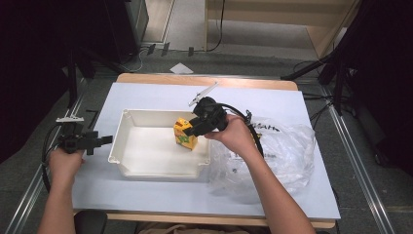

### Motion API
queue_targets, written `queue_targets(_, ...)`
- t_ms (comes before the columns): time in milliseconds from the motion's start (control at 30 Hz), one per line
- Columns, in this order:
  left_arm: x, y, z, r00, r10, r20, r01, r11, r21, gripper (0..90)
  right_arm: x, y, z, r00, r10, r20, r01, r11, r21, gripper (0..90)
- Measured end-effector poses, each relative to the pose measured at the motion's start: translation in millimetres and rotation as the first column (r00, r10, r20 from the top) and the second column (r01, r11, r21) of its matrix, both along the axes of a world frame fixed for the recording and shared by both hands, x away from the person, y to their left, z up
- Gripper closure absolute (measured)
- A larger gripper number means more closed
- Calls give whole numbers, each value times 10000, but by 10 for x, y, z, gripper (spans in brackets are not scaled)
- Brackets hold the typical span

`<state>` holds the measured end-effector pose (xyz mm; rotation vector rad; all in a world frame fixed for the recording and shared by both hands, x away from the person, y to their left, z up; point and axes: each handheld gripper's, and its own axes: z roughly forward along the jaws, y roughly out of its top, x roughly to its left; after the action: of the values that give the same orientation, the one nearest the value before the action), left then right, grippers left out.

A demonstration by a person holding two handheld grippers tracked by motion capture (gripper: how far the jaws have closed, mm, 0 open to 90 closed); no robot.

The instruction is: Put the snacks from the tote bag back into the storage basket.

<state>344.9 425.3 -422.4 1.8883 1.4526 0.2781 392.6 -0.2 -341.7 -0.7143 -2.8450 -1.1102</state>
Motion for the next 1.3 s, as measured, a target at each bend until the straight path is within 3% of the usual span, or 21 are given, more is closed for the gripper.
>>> queue_targets(133, -6, 15, 7, 10000, 23, 14, -23, 10000, -27, 224, -33, 7, -21, 9998, 25, -208, -24, 10000, 58, 654)
queue_targets(200, -10, 27, 8, 10000, 69, 36, -69, 9999, -82, 224, -49, 3, -55, 9993, -26, -361, 34, 9998, 214, 783)
queue_targets(333, -6, 21, 1, 10000, 71, 38, -71, 10000, -42, 224, -71, 19, -156, 9980, 97, -622, -83, 9997, 230, 895)
queue_targets(533, -6, 18, 2, 10000, 21, -1, -21, 10000, -27, 224, -95, 73, -296, 9966, 277, -781, -285, 9995, -96, 900)
queue_targets(867, -3, 14, -2, 10000, -9, -51, 8, 10000, -24, 224, -39, 117, -536, 9924, -35, -1227, 6, 9997, -236, 900)
queue_targets(1300, -3, 23, -13, 10000, 13, -61, -13, 10000, -68, 224, -14, 119, -592, 9913, 16, -1318, -67, 9992, -384, 900)
